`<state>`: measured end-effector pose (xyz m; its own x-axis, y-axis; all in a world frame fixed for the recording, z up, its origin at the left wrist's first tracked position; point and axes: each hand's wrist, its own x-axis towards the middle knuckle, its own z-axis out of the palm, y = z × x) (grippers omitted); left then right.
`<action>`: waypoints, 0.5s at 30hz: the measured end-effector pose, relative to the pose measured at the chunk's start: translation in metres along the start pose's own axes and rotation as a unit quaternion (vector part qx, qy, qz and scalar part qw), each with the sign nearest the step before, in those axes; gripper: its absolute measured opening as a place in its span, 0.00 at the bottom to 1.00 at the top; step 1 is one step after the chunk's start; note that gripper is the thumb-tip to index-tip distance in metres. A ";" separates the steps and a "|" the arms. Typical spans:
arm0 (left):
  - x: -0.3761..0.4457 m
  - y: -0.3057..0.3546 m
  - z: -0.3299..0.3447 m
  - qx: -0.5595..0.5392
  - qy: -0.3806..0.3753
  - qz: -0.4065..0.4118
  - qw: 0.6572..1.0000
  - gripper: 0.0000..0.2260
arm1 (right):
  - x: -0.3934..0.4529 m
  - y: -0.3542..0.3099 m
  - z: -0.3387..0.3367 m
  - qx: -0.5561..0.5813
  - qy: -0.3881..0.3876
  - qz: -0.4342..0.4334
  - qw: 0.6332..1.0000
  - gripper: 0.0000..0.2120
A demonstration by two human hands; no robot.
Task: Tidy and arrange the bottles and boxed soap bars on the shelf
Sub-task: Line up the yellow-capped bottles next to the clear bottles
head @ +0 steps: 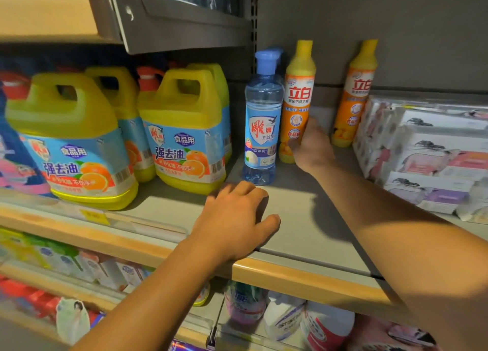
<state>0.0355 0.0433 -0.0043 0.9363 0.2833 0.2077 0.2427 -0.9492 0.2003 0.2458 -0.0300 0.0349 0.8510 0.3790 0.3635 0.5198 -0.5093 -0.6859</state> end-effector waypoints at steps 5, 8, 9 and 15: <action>0.000 0.000 -0.001 -0.007 0.003 -0.001 1.000 0.26 | 0.002 -0.002 0.003 -0.027 0.013 0.019 0.999 0.27; -0.001 0.000 -0.001 -0.009 0.002 -0.001 1.000 0.23 | 0.002 -0.003 0.003 -0.031 0.014 0.028 0.999 0.27; 0.000 0.000 -0.001 -0.009 0.002 -0.001 1.000 0.23 | 0.002 -0.003 0.002 -0.030 0.014 0.028 0.999 0.27; 0.000 0.001 -0.001 -0.012 0.004 0.000 1.000 0.23 | 0.001 -0.001 -0.003 -0.020 0.000 0.022 1.000 0.27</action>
<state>0.0349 0.0428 -0.0031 0.9345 0.2842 0.2145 0.2366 -0.9458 0.2227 0.2468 -0.0310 0.0375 0.8730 0.3556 0.3336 0.4846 -0.5563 -0.6751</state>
